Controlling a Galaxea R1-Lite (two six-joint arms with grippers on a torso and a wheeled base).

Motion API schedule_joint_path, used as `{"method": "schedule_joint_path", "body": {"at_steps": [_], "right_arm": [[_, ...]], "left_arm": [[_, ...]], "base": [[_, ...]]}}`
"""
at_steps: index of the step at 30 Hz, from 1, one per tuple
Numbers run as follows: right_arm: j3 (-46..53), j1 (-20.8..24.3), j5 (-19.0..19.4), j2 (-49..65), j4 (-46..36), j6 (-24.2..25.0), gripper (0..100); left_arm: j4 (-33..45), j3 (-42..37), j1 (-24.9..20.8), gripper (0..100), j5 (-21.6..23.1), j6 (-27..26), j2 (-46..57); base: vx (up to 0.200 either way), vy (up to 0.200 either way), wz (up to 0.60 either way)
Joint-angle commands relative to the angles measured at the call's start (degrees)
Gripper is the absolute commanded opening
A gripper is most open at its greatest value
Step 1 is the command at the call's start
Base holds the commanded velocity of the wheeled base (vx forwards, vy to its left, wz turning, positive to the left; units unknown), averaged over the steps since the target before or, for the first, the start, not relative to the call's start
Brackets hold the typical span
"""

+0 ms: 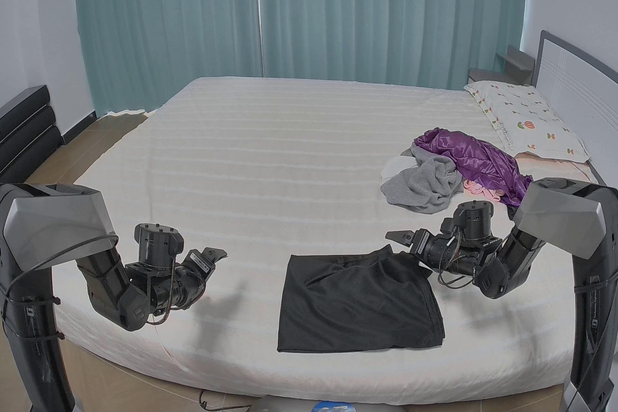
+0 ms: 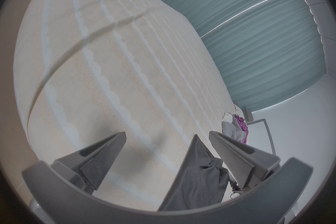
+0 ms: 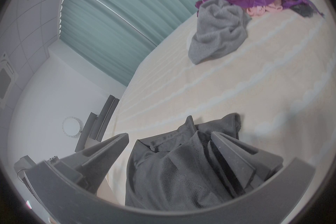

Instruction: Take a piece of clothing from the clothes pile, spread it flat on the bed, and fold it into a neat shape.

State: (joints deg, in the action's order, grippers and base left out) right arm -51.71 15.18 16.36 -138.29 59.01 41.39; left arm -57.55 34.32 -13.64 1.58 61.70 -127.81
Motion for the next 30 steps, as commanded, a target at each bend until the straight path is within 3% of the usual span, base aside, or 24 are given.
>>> {"method": "schedule_joint_path", "body": {"at_steps": [1,10,11,20,30], "right_arm": [[-2.52,0.12,0.34,-2.86,-0.66,0.54,100],[-2.16,-0.15,0.43,-2.51,-1.36,0.45,100],[-2.16,-0.15,0.43,-2.33,-2.68,0.45,0],[-1.55,-0.85,-0.01,-0.75,-4.52,0.19,0],[-1.29,-4.54,-0.01,-0.23,-5.14,0.36,0]], "left_arm": [[-0.02,-0.04,-0.07,100,-0.09,0.00,0.01],[-0.02,0.05,-0.07,100,-0.09,0.00,0.01],[-0.02,0.05,0.02,100,0.00,0.00,0.01],[-0.02,0.14,-0.07,100,-0.09,0.00,-0.07],[-0.02,0.14,0.02,100,-0.09,0.00,-0.07]], "base": [[0.000,0.000,0.00],[0.000,0.000,0.00],[0.000,0.000,0.00],[0.000,0.000,0.00],[0.000,0.000,0.00]]}}
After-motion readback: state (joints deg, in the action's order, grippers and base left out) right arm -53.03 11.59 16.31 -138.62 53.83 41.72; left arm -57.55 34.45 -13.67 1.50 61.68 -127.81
